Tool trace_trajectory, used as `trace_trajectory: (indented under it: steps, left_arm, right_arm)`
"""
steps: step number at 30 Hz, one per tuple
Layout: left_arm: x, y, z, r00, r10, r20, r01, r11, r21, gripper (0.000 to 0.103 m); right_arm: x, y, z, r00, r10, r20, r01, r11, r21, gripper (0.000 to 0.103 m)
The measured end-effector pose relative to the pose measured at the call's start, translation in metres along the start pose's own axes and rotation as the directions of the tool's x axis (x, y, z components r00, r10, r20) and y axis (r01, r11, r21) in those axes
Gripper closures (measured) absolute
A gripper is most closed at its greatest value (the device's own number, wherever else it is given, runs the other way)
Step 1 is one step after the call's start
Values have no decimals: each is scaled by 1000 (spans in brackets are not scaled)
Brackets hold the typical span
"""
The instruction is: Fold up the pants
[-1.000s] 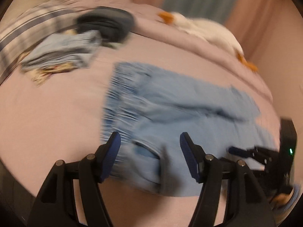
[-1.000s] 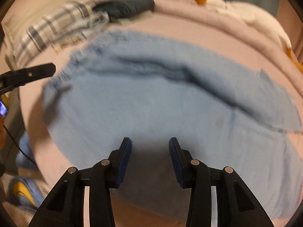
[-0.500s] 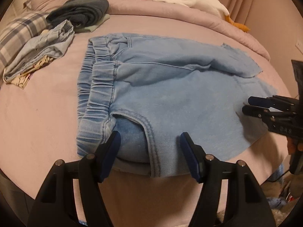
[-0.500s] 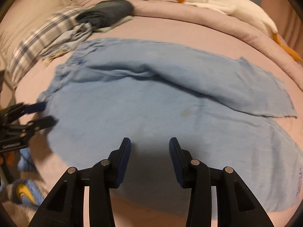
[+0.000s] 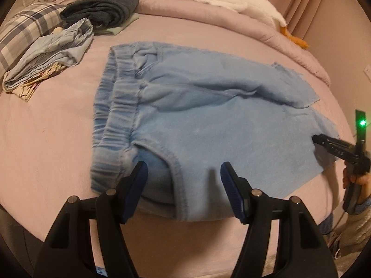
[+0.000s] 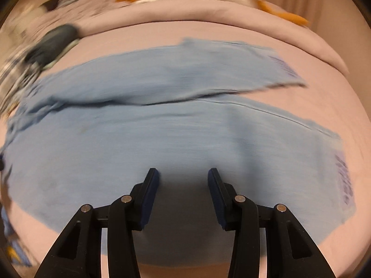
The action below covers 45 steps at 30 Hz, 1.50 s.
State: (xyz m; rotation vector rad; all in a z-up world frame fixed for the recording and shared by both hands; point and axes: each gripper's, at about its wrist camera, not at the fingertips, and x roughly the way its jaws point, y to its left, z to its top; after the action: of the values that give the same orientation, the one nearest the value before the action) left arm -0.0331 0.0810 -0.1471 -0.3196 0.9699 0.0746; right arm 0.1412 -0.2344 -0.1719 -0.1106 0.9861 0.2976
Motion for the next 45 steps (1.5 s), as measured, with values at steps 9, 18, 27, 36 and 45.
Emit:
trace_trajectory:
  steps: [9, 18, 27, 36, 45]
  left_arm:
    - [18, -21, 17, 997, -81, -20, 81, 997, -2, 32]
    - [36, -12, 22, 997, -48, -64, 46, 998, -41, 32]
    - [40, -17, 22, 997, -15, -81, 13, 1000, -16, 29]
    - [41, -15, 24, 996, -13, -90, 10, 1000, -29, 27]
    - [44, -14, 27, 996, -9, -94, 6, 1000, -30, 27]
  right_arm:
    - [-31, -98, -21, 996, -75, 47, 59, 957, 283, 59]
    - [-54, -159, -49, 991, -124, 42, 88, 864, 495, 55]
    - [-48, -204, -69, 992, -126, -1, 90, 700, 708, 55]
    - [-43, -221, -74, 995, -100, 6, 61, 657, 752, 50]
    - [-53, -200, -50, 984, -170, 47, 117, 829, 546, 97]
